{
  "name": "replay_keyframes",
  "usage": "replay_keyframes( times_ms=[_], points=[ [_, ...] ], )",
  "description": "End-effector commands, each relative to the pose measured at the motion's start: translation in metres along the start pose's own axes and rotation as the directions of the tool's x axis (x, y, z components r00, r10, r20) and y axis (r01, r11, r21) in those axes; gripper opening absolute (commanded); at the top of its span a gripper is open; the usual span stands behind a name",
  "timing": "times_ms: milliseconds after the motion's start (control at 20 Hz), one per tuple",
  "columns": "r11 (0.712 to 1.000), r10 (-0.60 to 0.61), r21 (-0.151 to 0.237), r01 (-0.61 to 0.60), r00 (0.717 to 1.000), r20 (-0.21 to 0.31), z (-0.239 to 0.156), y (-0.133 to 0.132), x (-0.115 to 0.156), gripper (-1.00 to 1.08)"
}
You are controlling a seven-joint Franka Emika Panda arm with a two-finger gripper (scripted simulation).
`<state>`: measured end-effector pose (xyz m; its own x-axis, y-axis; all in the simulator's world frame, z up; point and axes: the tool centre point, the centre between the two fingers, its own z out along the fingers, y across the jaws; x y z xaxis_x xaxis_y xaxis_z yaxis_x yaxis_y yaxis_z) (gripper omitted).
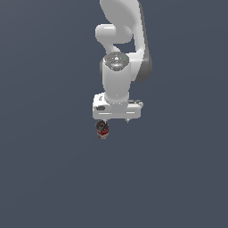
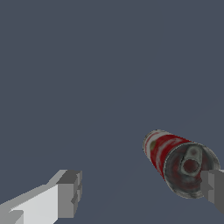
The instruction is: Pick up the object and move it to a goal position.
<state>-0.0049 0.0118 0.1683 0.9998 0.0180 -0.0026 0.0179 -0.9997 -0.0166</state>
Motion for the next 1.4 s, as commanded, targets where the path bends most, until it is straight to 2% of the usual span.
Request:
replay_keyframes(
  times_ms=[0,450,750,1050,1350],
  points=[
    [1.000,0.000,0.000,0.000,1.000,0.000,0.000,0.000,0.000,1.00],
    [0.999,-0.034,-0.009,0.034,0.999,-0.001,-0.009,-0.012,-0.002,1.00],
    [1.000,-0.013,-0.009,0.013,1.000,-0.001,-0.006,-0.006,-0.003,1.00],
    [0.995,0.101,-0.009,-0.101,0.995,-0.002,0.011,0.022,-0.008,1.00],
    [0.967,0.253,-0.013,-0.253,0.968,-0.006,0.033,0.061,-0.019,1.00]
  ],
)
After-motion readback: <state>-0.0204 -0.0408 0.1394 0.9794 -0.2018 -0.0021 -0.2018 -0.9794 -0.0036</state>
